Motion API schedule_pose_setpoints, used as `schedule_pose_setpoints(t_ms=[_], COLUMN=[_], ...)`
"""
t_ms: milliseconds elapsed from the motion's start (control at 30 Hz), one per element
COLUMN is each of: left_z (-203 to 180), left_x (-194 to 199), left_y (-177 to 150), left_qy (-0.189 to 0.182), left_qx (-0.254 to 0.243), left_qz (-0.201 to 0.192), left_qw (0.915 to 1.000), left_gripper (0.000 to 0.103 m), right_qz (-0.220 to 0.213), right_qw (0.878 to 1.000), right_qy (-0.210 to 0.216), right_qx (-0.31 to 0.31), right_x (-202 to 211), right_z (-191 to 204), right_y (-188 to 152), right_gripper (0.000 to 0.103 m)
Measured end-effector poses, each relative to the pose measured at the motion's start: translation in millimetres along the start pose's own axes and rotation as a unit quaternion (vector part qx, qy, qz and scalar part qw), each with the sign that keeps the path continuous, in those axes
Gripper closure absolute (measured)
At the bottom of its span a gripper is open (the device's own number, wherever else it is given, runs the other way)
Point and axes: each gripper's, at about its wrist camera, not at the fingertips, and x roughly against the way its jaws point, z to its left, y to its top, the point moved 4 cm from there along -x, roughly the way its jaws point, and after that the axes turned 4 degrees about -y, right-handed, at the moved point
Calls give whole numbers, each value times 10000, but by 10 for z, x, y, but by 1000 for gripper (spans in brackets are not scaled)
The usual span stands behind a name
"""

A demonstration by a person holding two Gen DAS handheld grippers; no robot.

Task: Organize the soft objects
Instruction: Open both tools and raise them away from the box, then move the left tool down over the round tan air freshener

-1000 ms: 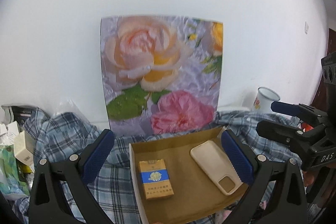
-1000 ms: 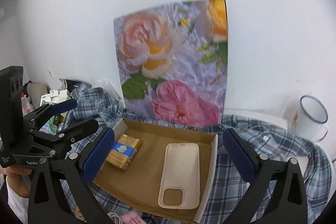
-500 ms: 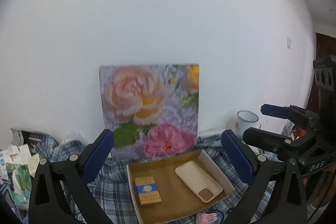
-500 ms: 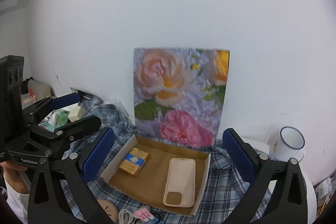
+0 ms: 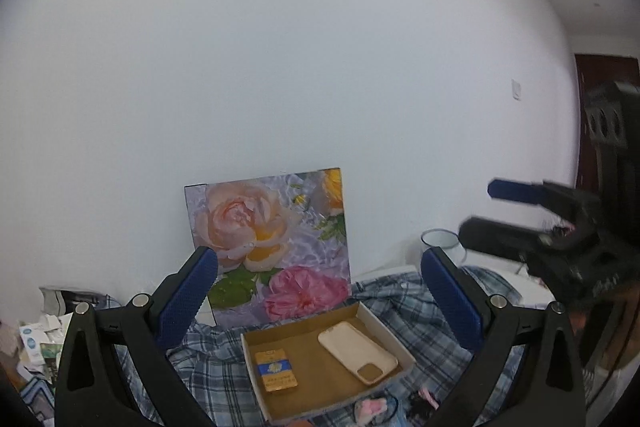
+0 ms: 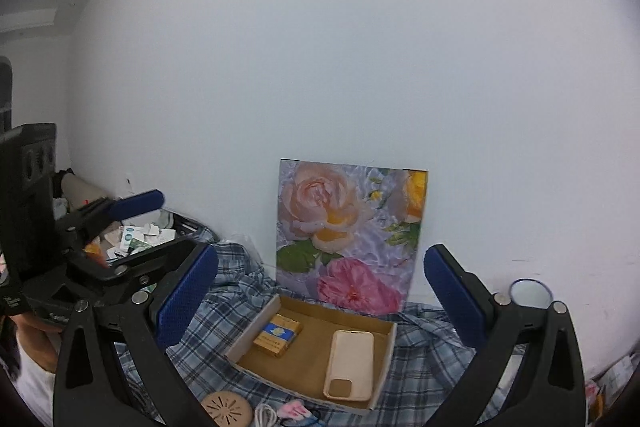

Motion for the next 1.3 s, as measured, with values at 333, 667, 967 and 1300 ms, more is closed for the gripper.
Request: schedule_pose_setpoints(t_ms=[333,667,967,1300], left_z=[-319,-308,-158,19], left_x=[230,133,-149,-442], left_y=[-395,-851,-1399,-1943], left_qy=[-68,-337,-450,-683], left_qx=[-281,-24,123,391], left_qz=[102,659,1331,1951], left_qw=[9995,9973,9900,9776], left_gripper=[0,0,0,0], right_qz=[212,345,684,1132], right_qw=[9996,9990,9963,9918], right_qy=[-117,125,377,534], right_qx=[176,268,359,245], right_x=[226,367,168,-166], right_z=[-17,-7,-25,-63], right_y=[-320,-786,-1211,-1694], right_gripper=[0,0,0,0])
